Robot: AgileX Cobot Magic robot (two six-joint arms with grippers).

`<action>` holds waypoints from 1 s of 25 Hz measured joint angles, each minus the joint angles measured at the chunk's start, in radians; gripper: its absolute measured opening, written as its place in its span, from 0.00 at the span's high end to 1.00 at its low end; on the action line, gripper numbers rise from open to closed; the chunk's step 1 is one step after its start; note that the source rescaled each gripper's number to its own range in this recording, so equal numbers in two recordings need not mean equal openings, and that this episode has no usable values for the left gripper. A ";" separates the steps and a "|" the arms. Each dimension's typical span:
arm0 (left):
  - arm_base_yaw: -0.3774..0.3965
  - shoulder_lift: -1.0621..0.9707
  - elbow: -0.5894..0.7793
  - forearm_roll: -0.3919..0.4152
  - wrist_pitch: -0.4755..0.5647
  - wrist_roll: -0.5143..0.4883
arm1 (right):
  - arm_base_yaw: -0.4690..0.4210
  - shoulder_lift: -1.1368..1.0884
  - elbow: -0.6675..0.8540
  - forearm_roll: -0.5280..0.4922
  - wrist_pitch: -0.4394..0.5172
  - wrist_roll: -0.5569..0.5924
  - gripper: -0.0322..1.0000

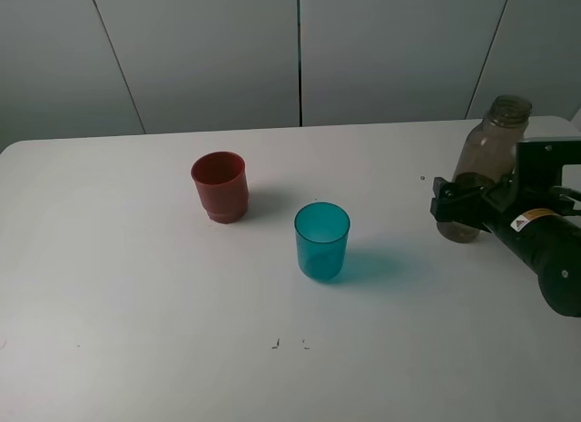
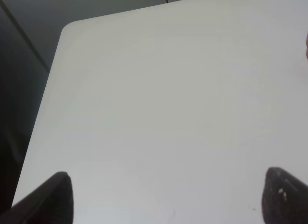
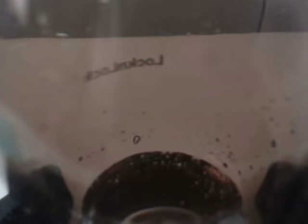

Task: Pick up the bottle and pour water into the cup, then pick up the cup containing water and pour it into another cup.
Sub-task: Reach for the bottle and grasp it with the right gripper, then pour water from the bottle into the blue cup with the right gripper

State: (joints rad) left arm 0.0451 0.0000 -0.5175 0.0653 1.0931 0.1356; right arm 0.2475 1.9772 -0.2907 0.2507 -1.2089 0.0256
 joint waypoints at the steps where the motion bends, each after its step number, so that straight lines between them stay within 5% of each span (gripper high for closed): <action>1: 0.000 0.000 0.000 0.000 0.000 0.000 | 0.000 0.000 0.000 0.000 0.000 0.007 0.00; 19: 0.000 0.000 0.000 0.000 0.000 0.000 | 0.000 0.000 -0.019 0.000 -0.002 0.041 0.00; 20: 0.000 0.000 0.000 0.000 0.000 0.000 | 0.000 0.000 -0.019 0.000 -0.002 0.041 0.04; 21: 0.000 0.000 0.000 0.000 0.000 0.000 | 0.000 0.000 -0.019 0.000 -0.002 0.041 0.22; 22: 0.000 0.000 0.000 0.000 0.000 0.000 | 0.000 0.000 -0.019 0.000 -0.002 0.041 0.70; 23: 0.000 0.000 0.000 0.000 0.000 0.000 | 0.000 0.000 -0.019 0.002 -0.005 0.041 0.97; 25: 0.000 0.000 0.000 0.000 0.000 0.000 | 0.000 0.001 -0.019 -0.002 -0.004 0.039 0.95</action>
State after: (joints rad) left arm 0.0451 0.0000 -0.5175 0.0653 1.0931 0.1356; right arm 0.2475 1.9780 -0.3101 0.2489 -1.2124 0.0646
